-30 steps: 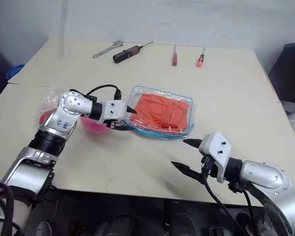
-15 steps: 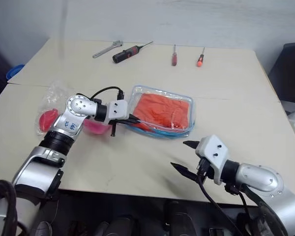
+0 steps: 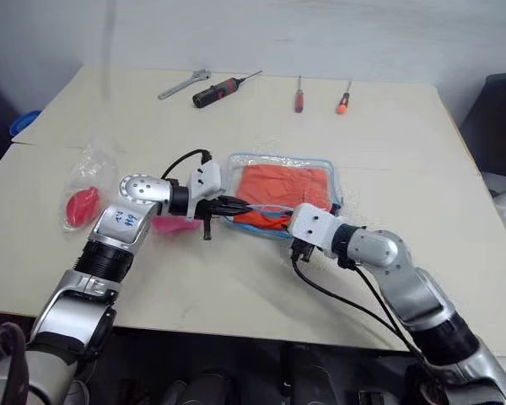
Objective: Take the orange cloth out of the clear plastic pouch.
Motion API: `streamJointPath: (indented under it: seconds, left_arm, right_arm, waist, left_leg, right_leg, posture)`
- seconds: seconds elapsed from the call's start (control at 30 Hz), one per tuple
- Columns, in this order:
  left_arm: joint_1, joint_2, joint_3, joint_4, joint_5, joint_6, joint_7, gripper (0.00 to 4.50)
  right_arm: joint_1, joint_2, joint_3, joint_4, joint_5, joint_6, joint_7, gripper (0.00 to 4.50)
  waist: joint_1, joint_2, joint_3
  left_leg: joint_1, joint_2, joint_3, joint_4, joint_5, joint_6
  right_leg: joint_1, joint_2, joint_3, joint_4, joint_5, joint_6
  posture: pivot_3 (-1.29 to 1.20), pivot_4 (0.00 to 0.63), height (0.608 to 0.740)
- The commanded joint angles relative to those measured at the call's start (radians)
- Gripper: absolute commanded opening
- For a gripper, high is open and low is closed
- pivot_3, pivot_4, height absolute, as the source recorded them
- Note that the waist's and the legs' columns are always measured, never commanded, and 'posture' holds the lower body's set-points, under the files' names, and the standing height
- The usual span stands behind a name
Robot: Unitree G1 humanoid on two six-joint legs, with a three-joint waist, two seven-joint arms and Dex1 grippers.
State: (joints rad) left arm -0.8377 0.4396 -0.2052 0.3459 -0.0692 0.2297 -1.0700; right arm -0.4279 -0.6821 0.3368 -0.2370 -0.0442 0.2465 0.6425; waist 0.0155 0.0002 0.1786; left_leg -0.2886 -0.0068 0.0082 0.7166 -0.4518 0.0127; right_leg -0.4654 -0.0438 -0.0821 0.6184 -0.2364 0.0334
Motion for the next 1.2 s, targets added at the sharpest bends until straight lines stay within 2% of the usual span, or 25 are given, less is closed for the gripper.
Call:
streamJointPath:
  seconds: [0.03, 0.07, 0.13, 0.2, 0.33, 0.63, 0.83, 0.97, 1.07, 1.1, 1.2]
  left_arm:
    - [-0.022, -0.012, 0.026, -0.055, -0.023, 0.011, 0.025, 0.0]
    - [-0.023, -0.014, 0.027, -0.057, -0.026, 0.013, 0.029, 0.0]
    - [-0.024, -0.016, 0.029, -0.067, -0.031, 0.019, 0.033, 0.0]
    - [-0.019, -0.016, 0.031, -0.089, -0.039, 0.03, 0.033, 0.0]
    - [-0.007, -0.016, 0.031, -0.125, -0.05, 0.047, 0.034, 0.0]
    - [0.019, -0.011, 0.026, -0.187, -0.066, 0.076, 0.038, 0.0]
    - [0.062, 0.002, -0.008, -0.184, -0.021, 0.004, 0.049, 0.0]
    - [0.077, 0.006, -0.014, -0.177, -0.009, -0.027, 0.053, 0.0]
    - [0.074, 0.006, -0.009, -0.176, -0.008, -0.03, 0.055, 0.0]
    - [0.071, 0.007, -0.006, -0.174, -0.009, -0.03, 0.057, 0.0]
    - [0.065, 0.009, -0.001, -0.168, -0.01, -0.031, 0.061, 0.0]
  right_arm:
    - [-0.038, 0.034, 0.025, 0.066, -0.07, -0.091, -0.002, 1.04]
    - [-0.044, 0.044, 0.025, 0.084, -0.078, -0.103, -0.001, 1.04]
    - [-0.058, 0.064, 0.026, 0.118, -0.101, -0.122, -0.009, 1.42]
    - [-0.073, 0.077, 0.028, 0.154, -0.14, -0.148, -0.025, 1.94]
    - [-0.081, 0.089, 0.032, 0.192, -0.177, -0.184, -0.017, 3.32]
    - [-0.104, 0.151, 0.01, 0.254, -0.157, -0.183, 0.009, 3.32]
    - [-0.129, 0.186, -0.022, 0.29, -0.11, -0.149, 0.045, 3.32]
    - [-0.149, 0.159, 0.009, 0.351, -0.183, -0.192, 0.039, 3.32]
    - [-0.156, 0.188, -0.009, 0.375, -0.15, -0.162, 0.055, 3.32]
    - [-0.166, 0.172, 0.013, 0.398, -0.191, -0.201, 0.046, 3.32]
    - [-0.177, 0.168, 0.03, 0.446, -0.231, -0.225, 0.032, 2.74]
  waist:
    - [-0.001, 0.0, 0.0]
    - [-0.001, 0.0, 0.0]
    - [-0.005, 0.0, 0.0]
    - [-0.009, 0.0, 0.0]
    - [-0.016, 0.0, 0.0]
    - [-0.021, 0.0, 0.0]
    - [-0.02, 0.0, 0.0]
    - [-0.02, 0.0, 0.0]
    - [-0.02, 0.0, 0.0]
    - [-0.02, 0.0, 0.0]
    - [-0.021, 0.0, 0.0]
  left_leg:
    - [0.0, 0.0, 0.0, 0.0, 0.0, 0.0]
    - [0.0, 0.0, 0.0, 0.0, 0.0, 0.0]
    - [0.0, 0.0, 0.0, 0.0, 0.0, 0.0]
    - [0.0, 0.0, 0.0, 0.0, 0.0, 0.0]
    - [0.0, 0.0, -0.001, 0.001, 0.0, 0.0]
    - [0.0, 0.001, -0.001, 0.001, 0.001, -0.001]
    - [0.0, 0.001, -0.001, 0.001, 0.001, -0.002]
    - [0.0, 0.001, -0.001, 0.001, 0.001, -0.002]
    - [0.0, 0.001, -0.001, 0.001, 0.001, -0.002]
    - [0.0, 0.001, -0.001, 0.001, 0.001, -0.002]
    - [0.0, 0.001, -0.001, 0.001, 0.001, -0.002]
  right_leg:
    - [0.0, 0.0, 0.0, 0.0, 0.0, 0.0]
    - [0.0, 0.0, 0.0, 0.0, 0.0, 0.0]
    - [0.0, 0.0, 0.0, 0.0, 0.0, 0.0]
    - [0.0, 0.0, 0.0, 0.0, 0.0, 0.0]
    - [0.0, 0.0, -0.001, 0.001, 0.0, 0.0]
    - [0.0, 0.0, 0.0, 0.001, 0.0, 0.0]
    - [0.0, 0.0, 0.0, 0.001, 0.0, 0.0]
    - [0.0, 0.0, 0.0, 0.001, 0.0, 0.0]
    - [0.0, -0.001, 0.0, 0.001, 0.0, 0.0]
    - [0.0, -0.001, 0.0, 0.001, 0.0, 0.0]
    - [0.0, -0.001, 0.0, 0.001, 0.0, 0.0]
  posture:
    - [0.0, 0.15, 0.74]
    - [0.0, 0.15, 0.74]
    - [0.0, 0.15, 0.74]
    - [0.0, 0.15, 0.74]
    - [0.0, 0.15, 0.74]
    - [0.0, 0.15, 0.74]
    - [0.0, 0.15, 0.74]
    - [0.0, 0.15, 0.74]
    - [0.0, 0.15, 0.74]
    - [0.0, 0.15, 0.74]
    - [0.0, 0.15, 0.74]
